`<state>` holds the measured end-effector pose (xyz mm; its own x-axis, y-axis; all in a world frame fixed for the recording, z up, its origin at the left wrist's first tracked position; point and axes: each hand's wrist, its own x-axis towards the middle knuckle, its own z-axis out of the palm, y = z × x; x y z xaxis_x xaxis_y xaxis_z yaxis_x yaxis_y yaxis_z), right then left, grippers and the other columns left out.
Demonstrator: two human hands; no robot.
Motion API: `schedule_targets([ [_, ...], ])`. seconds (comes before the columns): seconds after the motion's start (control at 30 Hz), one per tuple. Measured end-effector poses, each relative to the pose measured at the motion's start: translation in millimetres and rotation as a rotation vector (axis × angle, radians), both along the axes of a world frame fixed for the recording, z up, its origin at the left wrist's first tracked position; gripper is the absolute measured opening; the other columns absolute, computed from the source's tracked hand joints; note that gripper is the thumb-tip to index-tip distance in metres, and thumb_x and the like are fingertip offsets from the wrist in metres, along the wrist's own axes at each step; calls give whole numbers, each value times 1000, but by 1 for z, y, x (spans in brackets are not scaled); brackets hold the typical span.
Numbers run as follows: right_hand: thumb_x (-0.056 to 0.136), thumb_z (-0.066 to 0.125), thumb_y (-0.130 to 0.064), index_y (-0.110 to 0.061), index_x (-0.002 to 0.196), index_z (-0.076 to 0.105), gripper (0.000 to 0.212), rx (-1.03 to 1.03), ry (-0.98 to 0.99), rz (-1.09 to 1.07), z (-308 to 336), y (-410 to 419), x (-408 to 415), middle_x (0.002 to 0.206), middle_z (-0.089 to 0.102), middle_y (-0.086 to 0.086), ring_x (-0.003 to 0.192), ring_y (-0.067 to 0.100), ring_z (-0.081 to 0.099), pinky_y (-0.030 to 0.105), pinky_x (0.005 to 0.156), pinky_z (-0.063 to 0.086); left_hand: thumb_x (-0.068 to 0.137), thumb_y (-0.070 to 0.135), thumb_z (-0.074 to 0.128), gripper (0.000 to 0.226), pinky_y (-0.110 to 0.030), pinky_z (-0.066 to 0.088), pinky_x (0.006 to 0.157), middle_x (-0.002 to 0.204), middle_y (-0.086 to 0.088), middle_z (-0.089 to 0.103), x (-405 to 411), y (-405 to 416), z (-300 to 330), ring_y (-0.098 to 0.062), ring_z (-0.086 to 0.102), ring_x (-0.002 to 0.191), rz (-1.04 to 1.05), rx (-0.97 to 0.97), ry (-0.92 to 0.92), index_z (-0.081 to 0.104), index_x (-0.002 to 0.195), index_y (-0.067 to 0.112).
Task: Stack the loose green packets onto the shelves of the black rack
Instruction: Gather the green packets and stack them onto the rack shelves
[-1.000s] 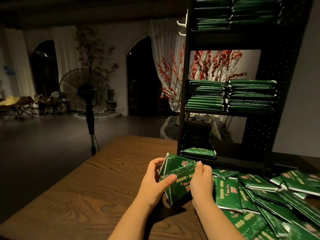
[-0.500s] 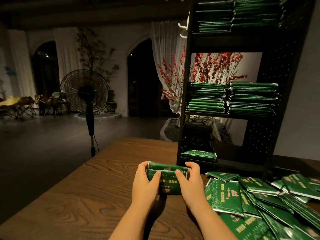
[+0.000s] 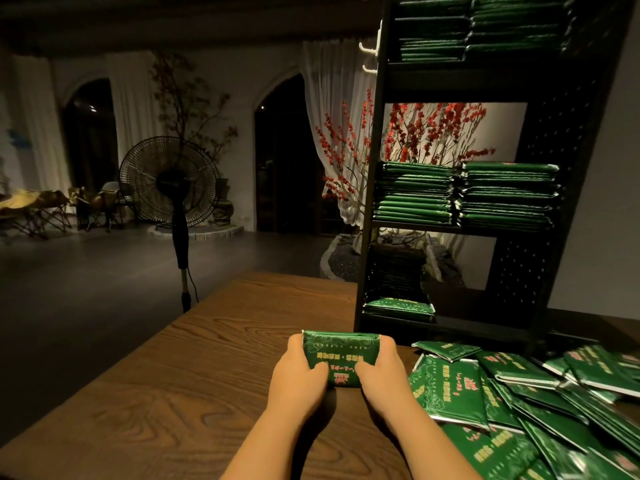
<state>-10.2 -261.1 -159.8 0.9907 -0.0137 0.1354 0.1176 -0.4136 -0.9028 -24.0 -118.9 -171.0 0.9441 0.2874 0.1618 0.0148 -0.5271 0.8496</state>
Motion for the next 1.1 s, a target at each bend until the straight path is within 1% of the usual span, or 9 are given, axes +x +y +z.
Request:
schedule_targets([
  [0.3,93,50,-5,-14,124,41,33,-66,-48,-37,1,-4,0,92,54,-2,70,9,50,21,53,37,88,34,55,24,-36,47,83,105,-1,57,1,-2,0,-24,57,99,101,207,152,43,108,29],
  [0.4,94,49,-7,-21,119,43,29,-11,-130,-139,5,-8,1,95,54,-4,72,9,50,20,57,39,90,22,55,12,-37,53,83,98,7,64,0,-5,3,-13,60,91,-16,16,20,53,100,27],
  [0.47,92,50,-3,-15,110,52,22,109,-218,-213,9,-12,1,91,59,-2,77,15,57,27,61,44,91,14,55,14,-35,53,81,94,5,68,-1,-10,7,-12,63,87,-95,-161,-22,61,97,24],
  [0.6,91,50,3,-21,94,54,24,403,-286,-309,23,-22,-1,86,61,-2,76,13,57,26,60,44,95,15,54,12,-25,40,54,82,-4,67,6,-26,14,-13,55,60,-254,-523,98,65,100,11],
  [0.67,90,51,0,-23,95,54,24,504,-277,-357,28,-29,3,89,61,-1,77,17,58,34,62,47,97,15,54,13,-23,36,51,72,-2,66,13,-36,19,-11,51,52,-299,-540,131,65,92,8],
  [0.73,90,51,-2,-22,101,57,24,580,-253,-391,30,-37,9,93,63,-2,82,18,60,34,61,48,97,15,53,15,-21,36,50,67,1,65,20,-44,23,-10,50,50,-317,-530,152,63,87,11],
  [0.83,91,48,-4,-16,100,61,20,656,-192,-431,30,-50,15,93,65,2,79,20,59,32,58,43,96,18,55,10,-20,33,47,62,2,62,31,-58,34,-9,48,46,-366,-719,231,60,94,9],
  [0.93,90,45,-5,-13,93,61,19,722,-120,-474,29,-61,20,87,63,7,73,21,54,31,58,40,93,27,64,26,-20,36,52,78,-6,68,33,-74,39,-12,53,57,-400,-922,320,66,109,6],
  [1.1,93,52,-7,-9,101,65,16,943,-43,-417,24,-69,33,97,68,12,78,22,61,31,59,45,95,20,63,16,-17,37,44,66,-1,58,45,-98,37,-9,47,51,-411,-1106,270,63,102,5],
])
